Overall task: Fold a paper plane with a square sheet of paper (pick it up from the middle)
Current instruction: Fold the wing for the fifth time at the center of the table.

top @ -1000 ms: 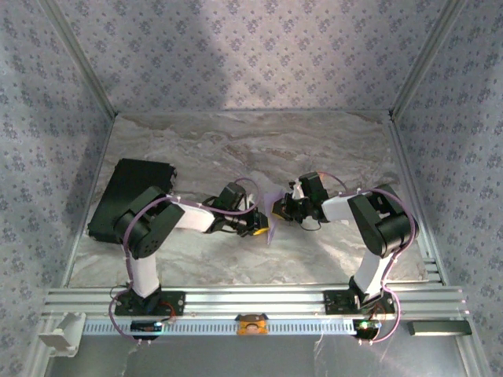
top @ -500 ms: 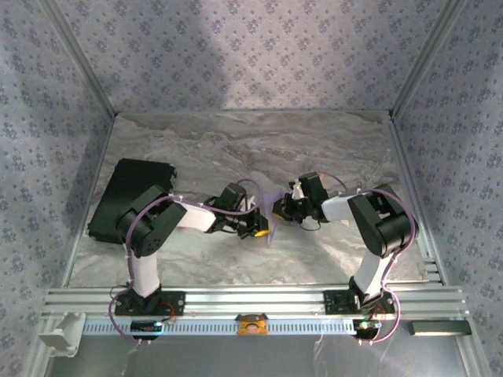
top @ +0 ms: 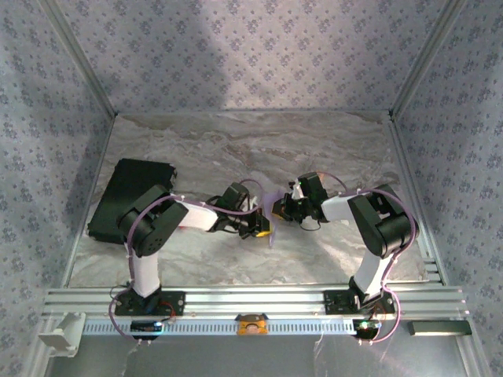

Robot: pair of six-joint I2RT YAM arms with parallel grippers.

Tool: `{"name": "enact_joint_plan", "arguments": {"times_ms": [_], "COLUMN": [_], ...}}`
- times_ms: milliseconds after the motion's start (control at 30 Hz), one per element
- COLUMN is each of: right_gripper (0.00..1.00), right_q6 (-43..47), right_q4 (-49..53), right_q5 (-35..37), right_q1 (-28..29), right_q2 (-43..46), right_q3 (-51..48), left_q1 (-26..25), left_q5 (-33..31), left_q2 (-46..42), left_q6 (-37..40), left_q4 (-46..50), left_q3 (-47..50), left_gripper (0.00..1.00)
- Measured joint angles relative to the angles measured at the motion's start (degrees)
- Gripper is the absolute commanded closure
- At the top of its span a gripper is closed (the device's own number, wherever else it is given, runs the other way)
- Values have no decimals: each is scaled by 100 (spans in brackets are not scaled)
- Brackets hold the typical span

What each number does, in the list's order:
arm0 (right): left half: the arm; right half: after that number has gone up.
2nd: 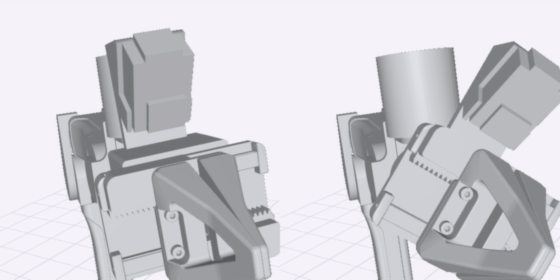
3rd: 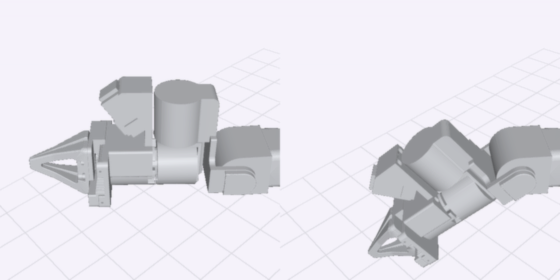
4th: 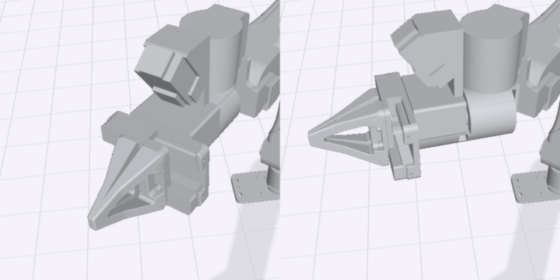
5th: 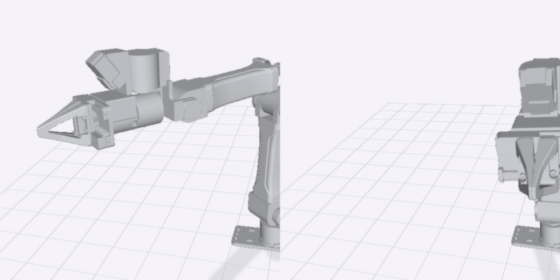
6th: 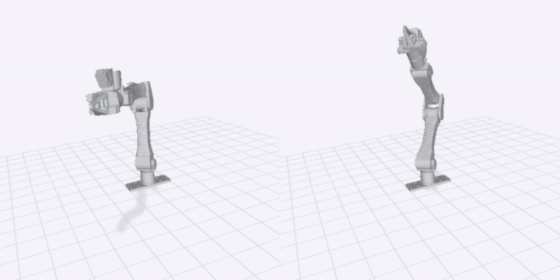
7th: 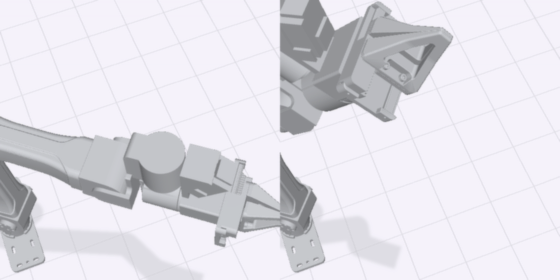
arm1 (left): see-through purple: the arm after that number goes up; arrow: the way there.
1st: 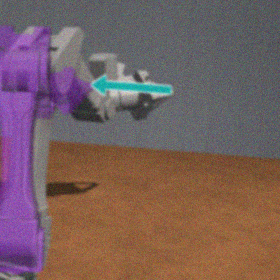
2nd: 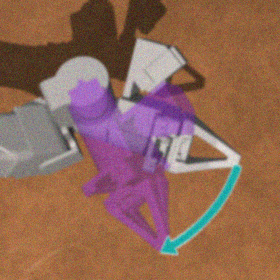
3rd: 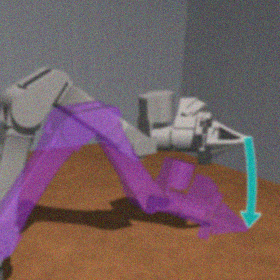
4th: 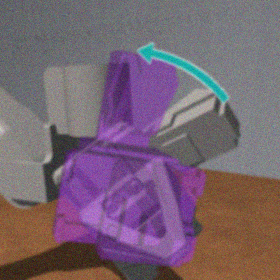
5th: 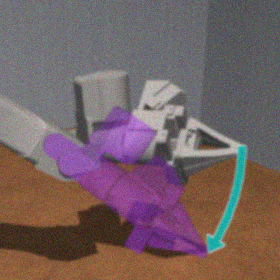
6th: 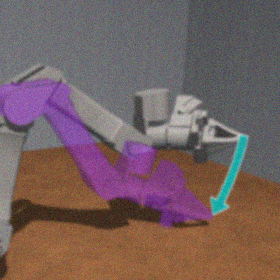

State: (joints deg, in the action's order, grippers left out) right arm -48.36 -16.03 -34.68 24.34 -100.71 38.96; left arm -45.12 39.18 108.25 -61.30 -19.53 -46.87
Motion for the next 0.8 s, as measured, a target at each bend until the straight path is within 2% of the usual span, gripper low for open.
{"name": "enact_joint_plan", "arguments": {"times_ms": [567, 700, 800], "right_gripper": [93, 93, 94], "right_q6": [0, 0, -2], "right_q4": [92, 114, 127], "right_q5": [109, 136, 175], "right_q1": [35, 44, 57], "right_q2": [22, 33, 44], "right_q3": [28, 33, 35], "left_q1": [-103, -116, -153], "left_q5": [-153, -175, -212], "left_q2": [39, 17, -33], "left_q6": [343, 343, 363], "left_q4": [396, 396, 398], "left_q3": [-186, -186, -179], "left_gripper": [94, 90, 83]}}
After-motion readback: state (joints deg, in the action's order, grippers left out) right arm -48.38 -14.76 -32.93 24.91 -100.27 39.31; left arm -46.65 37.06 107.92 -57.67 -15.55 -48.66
